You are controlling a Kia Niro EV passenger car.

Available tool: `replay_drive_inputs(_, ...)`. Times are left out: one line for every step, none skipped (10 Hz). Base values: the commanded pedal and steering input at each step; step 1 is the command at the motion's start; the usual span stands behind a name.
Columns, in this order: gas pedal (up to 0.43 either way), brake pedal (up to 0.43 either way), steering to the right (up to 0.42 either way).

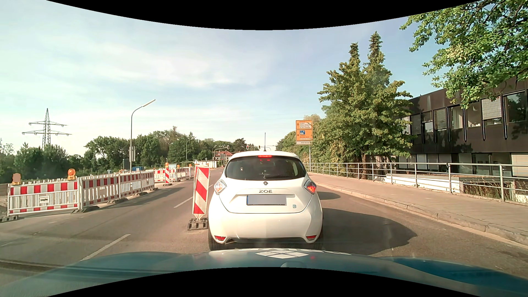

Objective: Follow the waypoints while adhering to traffic rules and regulations

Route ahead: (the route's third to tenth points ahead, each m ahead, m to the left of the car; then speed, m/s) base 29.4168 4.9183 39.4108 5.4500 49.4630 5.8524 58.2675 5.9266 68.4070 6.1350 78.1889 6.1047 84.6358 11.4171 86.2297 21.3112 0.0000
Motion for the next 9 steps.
replay_drive_inputs(0.0, 0.287, -0.016)
replay_drive_inputs(0.0, 0.287, -0.017)
replay_drive_inputs(0.0, 0.287, -0.016)
replay_drive_inputs(0.0, 0.287, -0.017)
replay_drive_inputs(0.0, 0.293, -0.017)
replay_drive_inputs(0.0, 0.287, -0.017)
replay_drive_inputs(0.0, 0.287, -0.016)
replay_drive_inputs(0.0, 0.287, -0.017)
replay_drive_inputs(0.0, 0.28, -0.016)
